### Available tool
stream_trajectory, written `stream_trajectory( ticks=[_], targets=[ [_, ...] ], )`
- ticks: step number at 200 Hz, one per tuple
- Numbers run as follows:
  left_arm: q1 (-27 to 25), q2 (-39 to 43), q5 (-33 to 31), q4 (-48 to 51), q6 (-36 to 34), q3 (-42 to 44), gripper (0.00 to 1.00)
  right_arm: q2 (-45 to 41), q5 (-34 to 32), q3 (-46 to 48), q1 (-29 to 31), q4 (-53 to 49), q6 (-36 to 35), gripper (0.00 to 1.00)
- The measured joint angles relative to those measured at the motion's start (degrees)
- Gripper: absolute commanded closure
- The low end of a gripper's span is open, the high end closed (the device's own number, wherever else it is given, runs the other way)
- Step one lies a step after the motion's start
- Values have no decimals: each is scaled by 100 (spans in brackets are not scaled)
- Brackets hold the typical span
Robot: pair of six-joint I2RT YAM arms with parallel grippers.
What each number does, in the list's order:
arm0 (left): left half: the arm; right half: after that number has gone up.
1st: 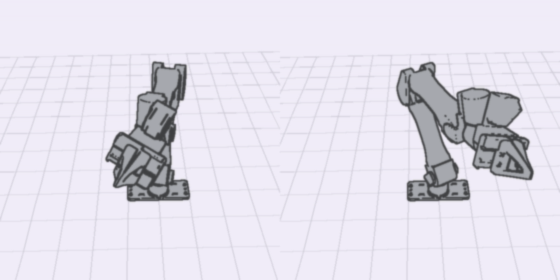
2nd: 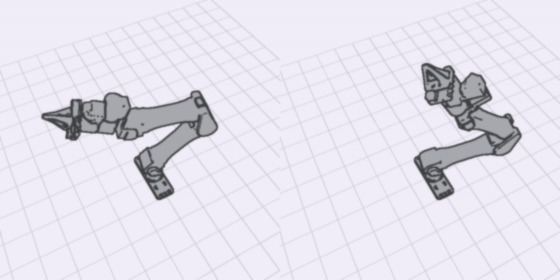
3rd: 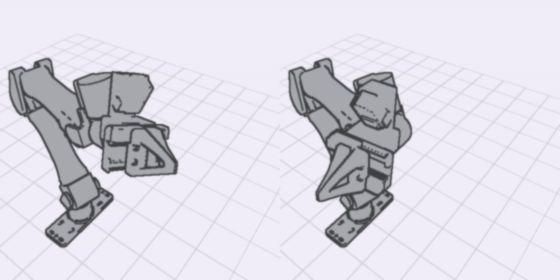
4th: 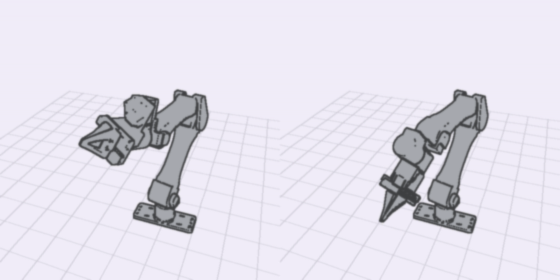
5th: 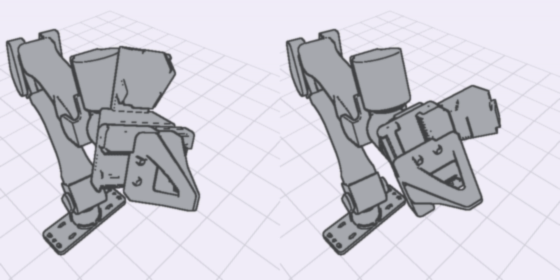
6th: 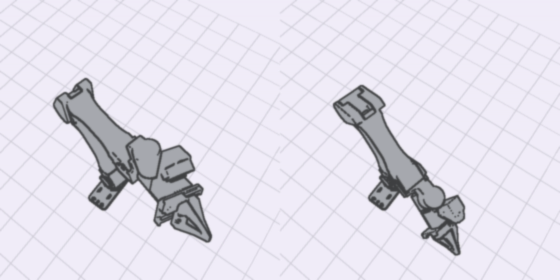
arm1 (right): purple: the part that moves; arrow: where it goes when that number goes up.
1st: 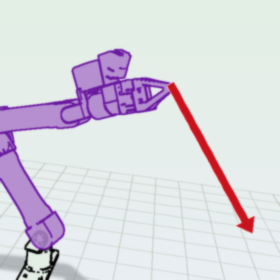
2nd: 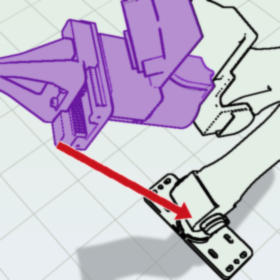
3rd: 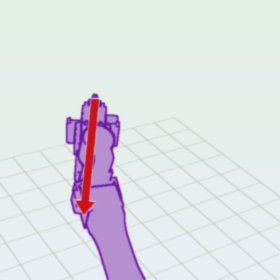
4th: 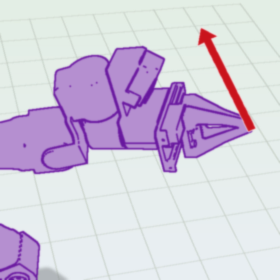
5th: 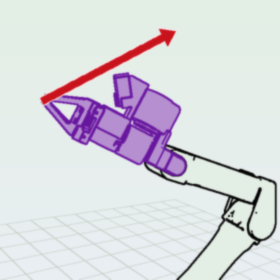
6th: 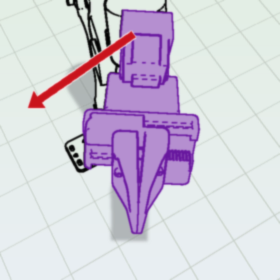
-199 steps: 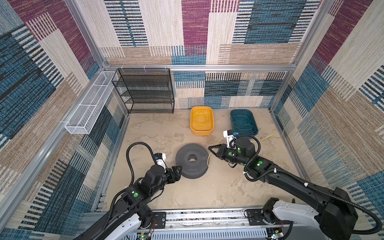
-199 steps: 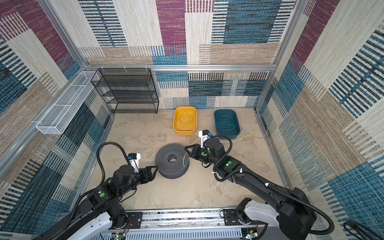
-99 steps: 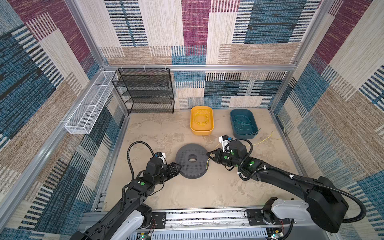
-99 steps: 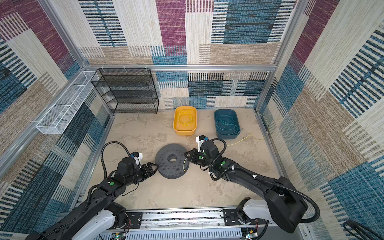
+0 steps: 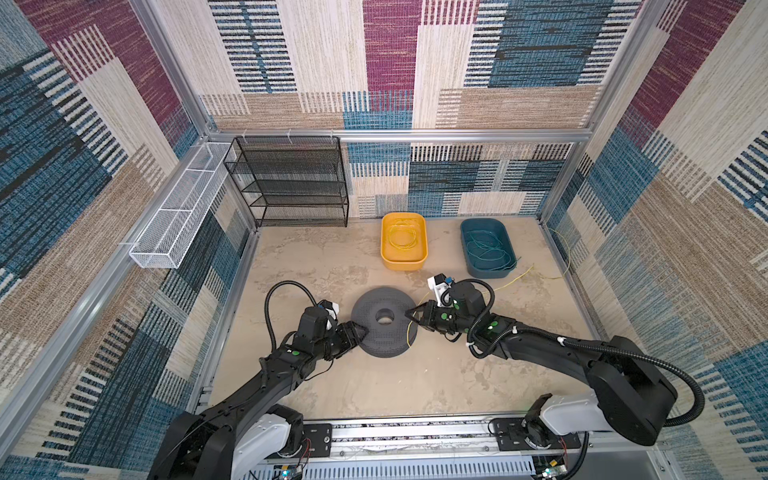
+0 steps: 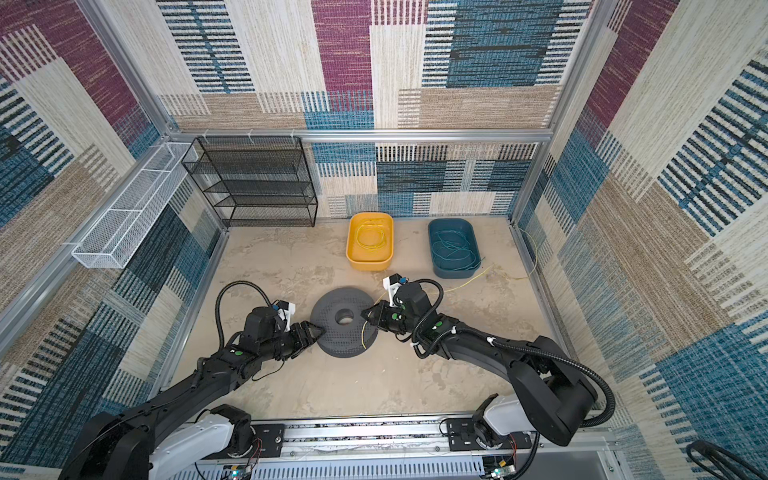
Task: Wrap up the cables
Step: 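Grasp the grey spool's flange with the left gripper and tip it upright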
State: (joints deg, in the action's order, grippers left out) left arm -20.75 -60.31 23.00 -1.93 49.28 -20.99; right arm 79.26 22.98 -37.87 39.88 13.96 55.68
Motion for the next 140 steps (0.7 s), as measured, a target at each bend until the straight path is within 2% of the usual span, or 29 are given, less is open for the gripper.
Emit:
stream_trajectory(
  ticks=[54, 111, 118, 126, 140],
  targets=[
    [7, -146, 39, -638, -260, 57, 43, -17, 63, 2, 0, 33, 2, 100],
    [11, -688, 343, -2273, -365, 680, 44, -57, 101, -107, 0, -33, -26, 100],
    [11, -844, 420, -2570, -365, 737, 48, -46, 103, -140, 0, -31, -26, 100],
    [11, -1023, 450, -2892, -361, 789, 57, -35, 103, -168, 0, -31, -26, 100],
    [13, -1320, 625, -3453, -306, 861, 87, -11, 103, -221, 0, -61, -24, 100]
  ],
)
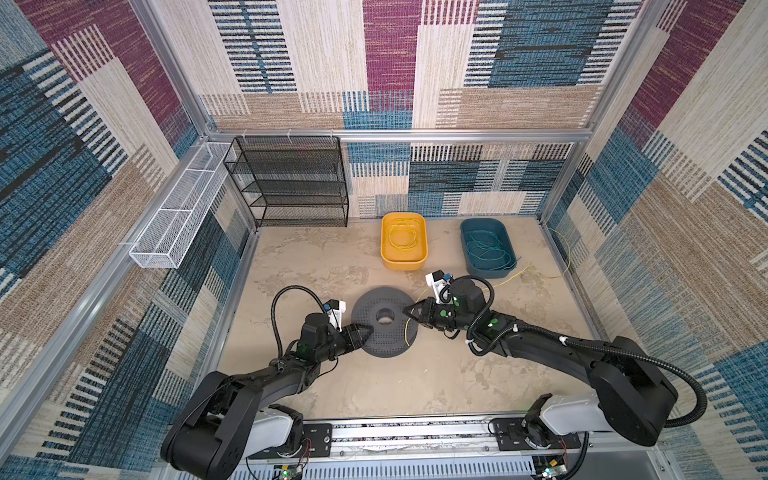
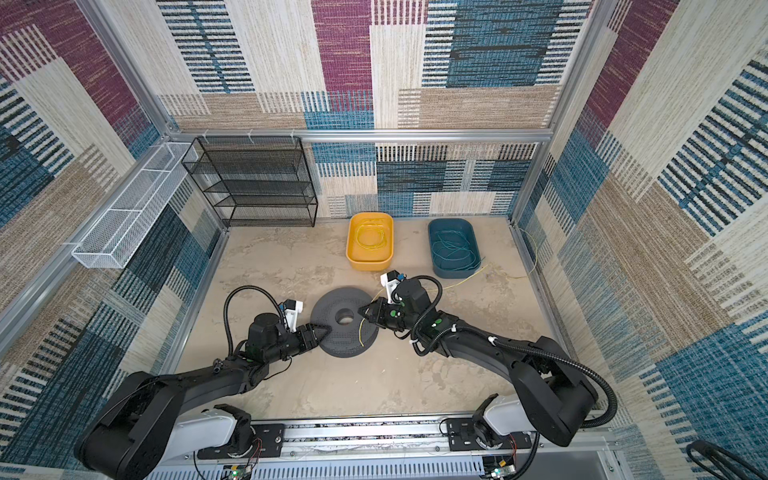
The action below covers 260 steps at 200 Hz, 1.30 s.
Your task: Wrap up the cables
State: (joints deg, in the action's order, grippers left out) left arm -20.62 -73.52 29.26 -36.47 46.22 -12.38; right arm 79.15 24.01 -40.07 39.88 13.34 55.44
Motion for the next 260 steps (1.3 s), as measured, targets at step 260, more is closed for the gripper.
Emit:
stream_trajectory(
  ticks=[260],
  targets=[
    [-3018, 765, -5630, 6402, -859, -4177, 100, -1276, -651, -264, -90, -898, -457, 100]
  ],
)
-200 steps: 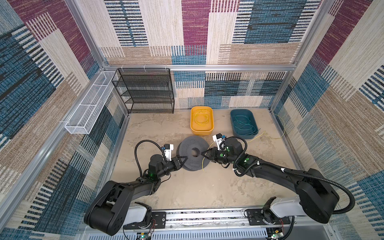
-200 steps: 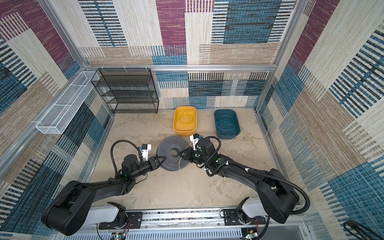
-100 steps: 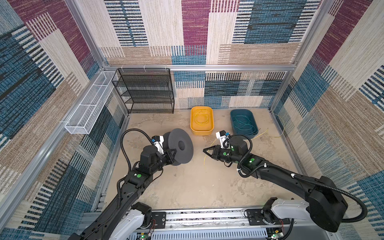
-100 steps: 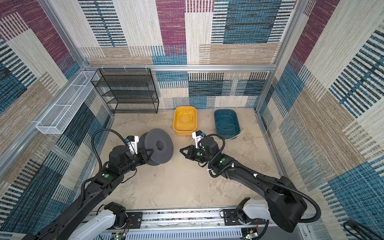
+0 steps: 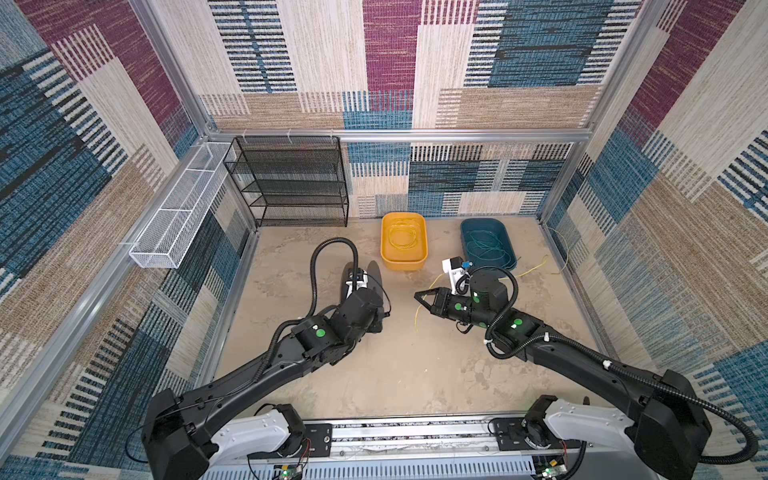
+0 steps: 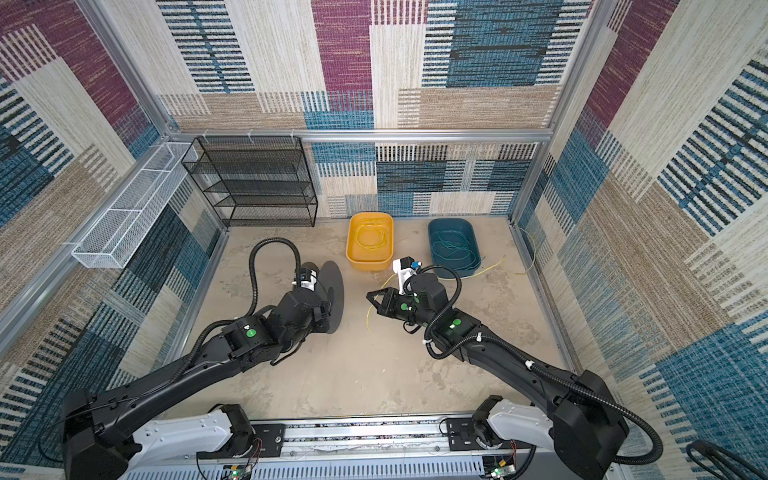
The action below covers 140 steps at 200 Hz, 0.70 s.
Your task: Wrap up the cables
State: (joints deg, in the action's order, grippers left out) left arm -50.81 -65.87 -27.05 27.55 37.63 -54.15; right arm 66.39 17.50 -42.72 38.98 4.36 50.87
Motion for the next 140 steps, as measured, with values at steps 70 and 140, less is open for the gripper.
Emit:
stream_trajectory(
  ticks=[70, 140],
  targets=[
    [-308, -409, -144, -372, 503, 282, 100, -70, -11, 0, -76, -118, -35, 100],
    [-374, -664, -380, -463, 588, 284, 100, 127, 48, 0, -81, -61, -28, 100]
  ],
)
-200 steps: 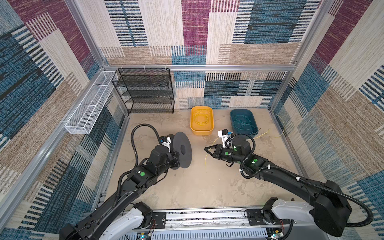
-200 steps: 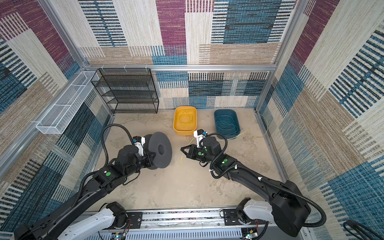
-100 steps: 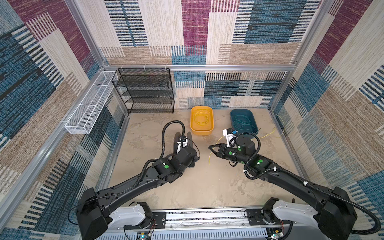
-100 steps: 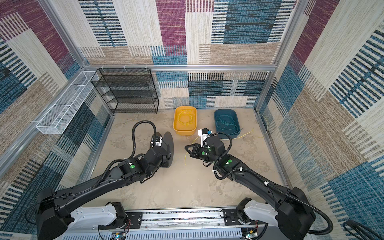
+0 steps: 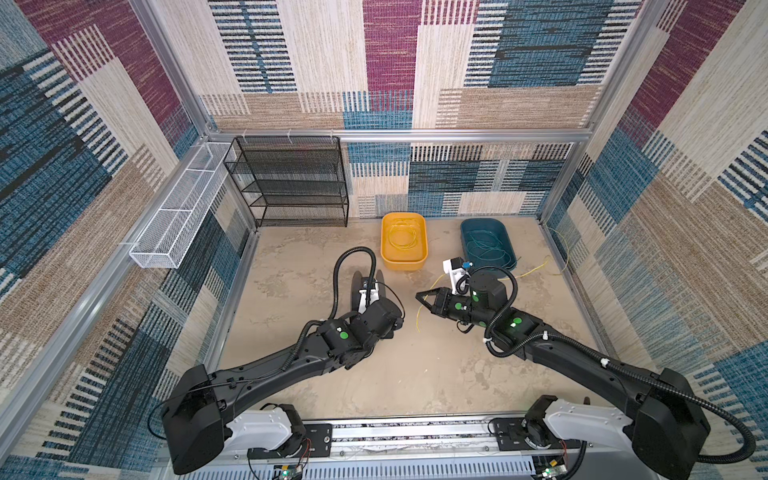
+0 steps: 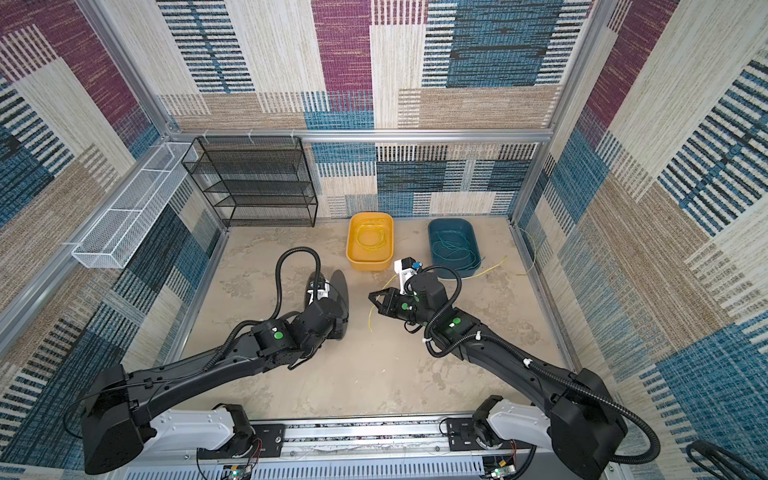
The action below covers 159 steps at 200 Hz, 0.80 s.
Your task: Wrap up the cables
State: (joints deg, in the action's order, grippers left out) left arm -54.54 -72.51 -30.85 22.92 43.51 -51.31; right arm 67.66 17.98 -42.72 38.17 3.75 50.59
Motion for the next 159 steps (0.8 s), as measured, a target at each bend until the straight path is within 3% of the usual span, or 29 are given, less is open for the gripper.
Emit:
stream_trajectory(
  ticks=[74, 159],
  targets=[
    [-109, -518, -186, 111, 63, -378, 100, -61, 0, 0, -2, 4, -2, 100],
    [-146, -575, 4, 201, 155, -367, 76, -83, -15, 17, -4, 4, -2, 100]
  ],
)
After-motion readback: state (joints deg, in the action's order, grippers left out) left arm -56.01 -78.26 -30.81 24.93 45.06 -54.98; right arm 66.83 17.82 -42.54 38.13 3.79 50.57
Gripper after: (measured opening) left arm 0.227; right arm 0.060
